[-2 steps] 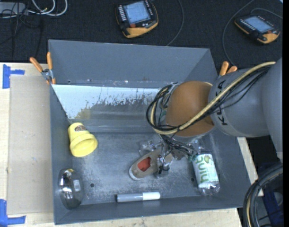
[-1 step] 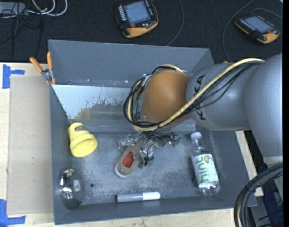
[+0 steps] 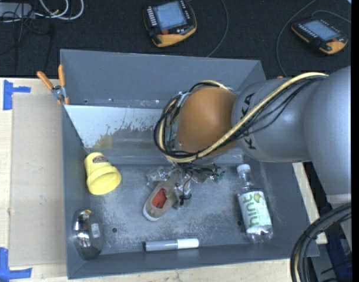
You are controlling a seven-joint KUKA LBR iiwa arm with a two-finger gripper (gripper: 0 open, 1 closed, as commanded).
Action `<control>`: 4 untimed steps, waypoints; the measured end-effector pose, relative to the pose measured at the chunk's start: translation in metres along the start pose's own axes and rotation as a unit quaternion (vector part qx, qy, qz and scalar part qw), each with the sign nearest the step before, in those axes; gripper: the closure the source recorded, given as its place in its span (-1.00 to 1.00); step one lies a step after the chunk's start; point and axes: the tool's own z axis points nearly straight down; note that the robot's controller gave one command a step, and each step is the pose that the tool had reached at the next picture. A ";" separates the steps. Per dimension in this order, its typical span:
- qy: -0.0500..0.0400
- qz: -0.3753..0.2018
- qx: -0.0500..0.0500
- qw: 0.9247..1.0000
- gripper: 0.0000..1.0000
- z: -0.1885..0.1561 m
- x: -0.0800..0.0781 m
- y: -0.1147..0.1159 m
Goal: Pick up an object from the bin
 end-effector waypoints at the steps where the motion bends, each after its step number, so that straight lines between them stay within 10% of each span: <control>1: 0.000 0.001 0.000 1.000 1.00 0.000 0.000 0.000; 4: 0.000 0.002 0.000 1.000 1.00 0.000 0.000 0.000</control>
Offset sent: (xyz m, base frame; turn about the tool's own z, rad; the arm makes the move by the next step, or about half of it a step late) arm 0.0000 0.0000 0.0000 0.0000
